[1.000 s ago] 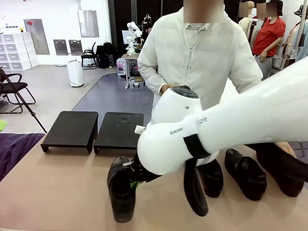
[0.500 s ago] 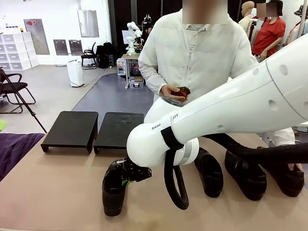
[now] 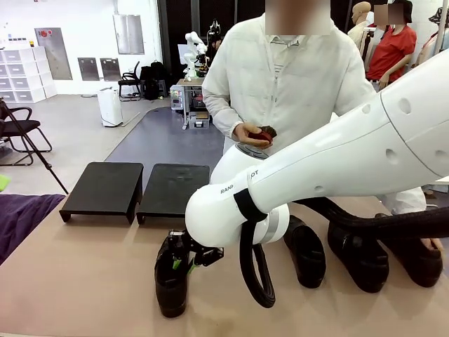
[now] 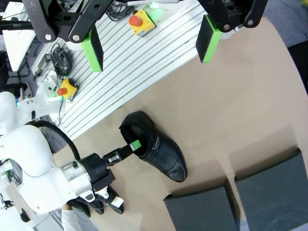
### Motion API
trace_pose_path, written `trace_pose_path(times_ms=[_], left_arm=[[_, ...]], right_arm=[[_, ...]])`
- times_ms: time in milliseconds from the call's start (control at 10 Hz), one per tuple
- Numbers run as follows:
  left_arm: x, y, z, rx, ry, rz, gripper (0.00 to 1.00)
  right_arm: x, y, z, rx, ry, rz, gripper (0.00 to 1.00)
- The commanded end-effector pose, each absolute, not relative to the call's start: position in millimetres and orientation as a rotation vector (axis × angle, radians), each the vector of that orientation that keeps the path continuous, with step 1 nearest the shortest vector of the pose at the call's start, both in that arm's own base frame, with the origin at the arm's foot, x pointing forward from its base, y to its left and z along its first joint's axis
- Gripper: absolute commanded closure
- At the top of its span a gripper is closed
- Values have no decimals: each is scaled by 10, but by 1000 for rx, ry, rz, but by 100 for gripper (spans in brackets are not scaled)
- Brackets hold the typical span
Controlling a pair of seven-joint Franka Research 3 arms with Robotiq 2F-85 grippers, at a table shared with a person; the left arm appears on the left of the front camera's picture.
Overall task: Organize the shoes by placing them on the stand.
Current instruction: Pick up one Shoe and place it in the middle of the table.
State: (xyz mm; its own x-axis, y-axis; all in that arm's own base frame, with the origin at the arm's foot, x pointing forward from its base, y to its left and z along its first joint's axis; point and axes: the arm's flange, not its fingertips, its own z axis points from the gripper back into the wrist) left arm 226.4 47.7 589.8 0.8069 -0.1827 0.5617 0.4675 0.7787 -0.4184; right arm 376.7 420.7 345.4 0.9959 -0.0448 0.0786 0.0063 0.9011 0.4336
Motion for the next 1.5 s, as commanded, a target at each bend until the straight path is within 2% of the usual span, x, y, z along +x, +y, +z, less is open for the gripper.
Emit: trace_pose_path(times_ms=[0,400,600,800,900,1200,1400], left_arm=[[2263,482,5906,-595,-531,-385,0],[2263,482,5906,-595,-531,-385,0],[2263,482,5906,-595,-531,-385,0],[2263,482,5906,-595,-531,-385,0],[2263,482,5906,-595,-531,-385,0],[2263,482,5906,-595,-531,-385,0],[2263,482,5906,-595,-531,-385,0]], right_arm=[[3786,4255,3528,451,-98,-30,0],[3930,3826,3752,374,-82,42,0],[4190,3249,3909,339,-52,105,0],[4186,2954,3943,397,-28,94,0],[4008,3240,3880,416,-13,159,0],[3574,4220,3810,322,12,467,0],[3552,4349,3754,312,46,489,0]])
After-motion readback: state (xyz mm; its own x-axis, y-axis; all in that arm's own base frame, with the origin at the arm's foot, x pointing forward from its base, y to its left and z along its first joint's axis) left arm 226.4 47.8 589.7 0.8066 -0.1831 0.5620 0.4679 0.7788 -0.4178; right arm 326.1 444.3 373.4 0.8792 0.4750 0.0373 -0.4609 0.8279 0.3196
